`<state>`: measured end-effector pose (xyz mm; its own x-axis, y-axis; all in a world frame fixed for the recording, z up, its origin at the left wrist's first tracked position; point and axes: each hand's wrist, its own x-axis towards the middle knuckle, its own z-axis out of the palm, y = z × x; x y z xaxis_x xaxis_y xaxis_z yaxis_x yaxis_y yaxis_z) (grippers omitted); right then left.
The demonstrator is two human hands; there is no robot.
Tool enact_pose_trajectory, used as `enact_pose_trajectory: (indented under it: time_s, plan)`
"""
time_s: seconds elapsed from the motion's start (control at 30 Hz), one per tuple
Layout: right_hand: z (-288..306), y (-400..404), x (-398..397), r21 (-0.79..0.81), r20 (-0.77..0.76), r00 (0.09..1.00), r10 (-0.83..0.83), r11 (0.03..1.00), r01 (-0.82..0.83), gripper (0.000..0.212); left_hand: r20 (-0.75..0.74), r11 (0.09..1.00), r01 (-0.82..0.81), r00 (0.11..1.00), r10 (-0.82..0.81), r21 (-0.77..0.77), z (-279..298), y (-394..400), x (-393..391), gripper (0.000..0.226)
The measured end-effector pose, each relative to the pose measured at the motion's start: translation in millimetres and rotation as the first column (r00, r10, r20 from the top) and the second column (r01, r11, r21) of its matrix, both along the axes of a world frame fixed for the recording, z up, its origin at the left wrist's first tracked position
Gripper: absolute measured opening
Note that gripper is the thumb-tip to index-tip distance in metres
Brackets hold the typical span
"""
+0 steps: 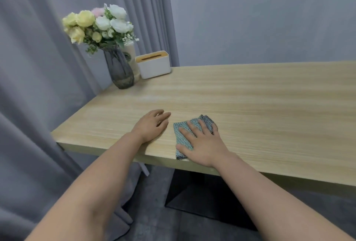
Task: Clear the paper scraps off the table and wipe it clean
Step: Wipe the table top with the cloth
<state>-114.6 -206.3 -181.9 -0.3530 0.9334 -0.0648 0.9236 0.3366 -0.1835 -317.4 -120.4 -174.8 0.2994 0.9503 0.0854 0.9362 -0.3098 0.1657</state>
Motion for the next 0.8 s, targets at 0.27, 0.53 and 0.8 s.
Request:
enact_pose_trajectory:
  time_s: [0.27, 0.53, 0.8]
  plan:
    - [0.4, 10.2, 31.2, -0.017, 0.019, 0.986, -0.164, 0.986, 0.164, 0.064, -0.014, 0.991, -0.013, 1.0, 0.012, -0.135, 4.6, -0.7, -5.9, 0.049]
    - [1.5, -11.2, -13.6, -0.006, 0.001, 0.996, -0.084, 0.996, 0.084, 0.062, 0.002, 0.988, 0.041, 0.999, -0.042, -0.148, 5.8, -19.4, -17.2, 0.048]
    - [9.0, -14.5, -2.0, -0.086, 0.05, 0.947, -0.318, 0.943, 0.321, 0.063, -0.034, 0.964, 0.114, 0.991, -0.126, -0.241, 17.6, -24.1, -27.5, 0.051]
